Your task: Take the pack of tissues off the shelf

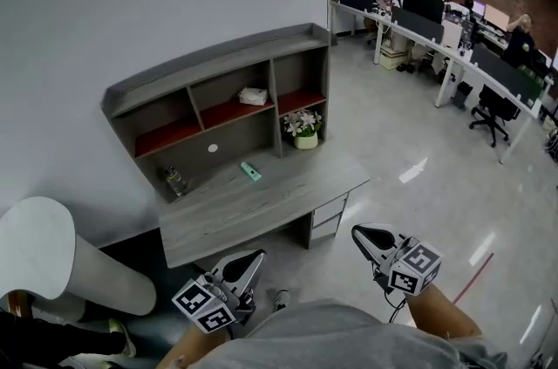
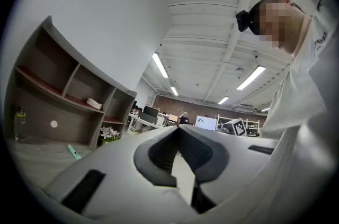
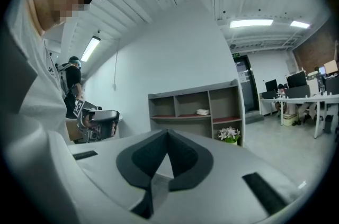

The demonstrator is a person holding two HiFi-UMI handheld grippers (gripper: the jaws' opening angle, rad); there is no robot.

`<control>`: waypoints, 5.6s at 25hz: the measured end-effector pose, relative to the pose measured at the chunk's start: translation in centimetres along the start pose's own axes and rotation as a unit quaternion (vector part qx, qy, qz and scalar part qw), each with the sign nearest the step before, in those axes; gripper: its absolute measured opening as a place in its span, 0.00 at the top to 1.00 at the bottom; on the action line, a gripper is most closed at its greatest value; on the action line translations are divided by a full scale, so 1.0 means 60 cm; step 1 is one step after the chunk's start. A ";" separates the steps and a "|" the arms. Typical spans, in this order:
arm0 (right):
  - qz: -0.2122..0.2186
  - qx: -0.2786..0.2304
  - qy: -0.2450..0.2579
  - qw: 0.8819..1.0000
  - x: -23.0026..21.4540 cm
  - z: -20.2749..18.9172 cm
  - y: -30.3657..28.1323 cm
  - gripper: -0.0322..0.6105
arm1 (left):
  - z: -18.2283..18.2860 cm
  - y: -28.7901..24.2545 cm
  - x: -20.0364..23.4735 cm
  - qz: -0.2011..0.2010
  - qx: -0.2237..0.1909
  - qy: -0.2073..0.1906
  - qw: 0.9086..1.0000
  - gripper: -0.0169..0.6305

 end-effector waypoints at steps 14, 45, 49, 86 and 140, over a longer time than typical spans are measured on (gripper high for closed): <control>-0.074 0.005 -0.001 0.997 -0.110 0.076 -0.248 0.92 | 0.034 -0.134 0.305 -0.093 0.002 0.024 0.995 0.95; 0.150 0.058 0.009 0.987 -0.513 0.147 -0.570 0.92 | -0.018 -0.424 0.586 0.148 0.011 -0.005 0.989 0.95; 0.223 0.078 0.020 0.972 -0.564 0.162 -0.618 0.92 | -0.027 -0.486 0.616 0.233 0.024 -0.027 0.972 0.95; 0.323 0.107 0.047 0.939 -0.602 0.174 -0.749 0.92 | -0.125 -0.614 0.880 0.354 0.375 -0.235 0.824 0.87; 0.448 0.212 0.108 0.862 -0.178 -0.019 -0.787 0.92 | -0.184 -0.268 0.543 0.369 0.310 -0.161 0.861 0.90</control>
Point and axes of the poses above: the fingertips, and each gripper's own axes: y backward along the fingers, x to its left, z out of its top, the point moved 2 cm from there along y, backward along the fingers, and after that the axes turned 8 degrees about -y, right-handed, at the moved point
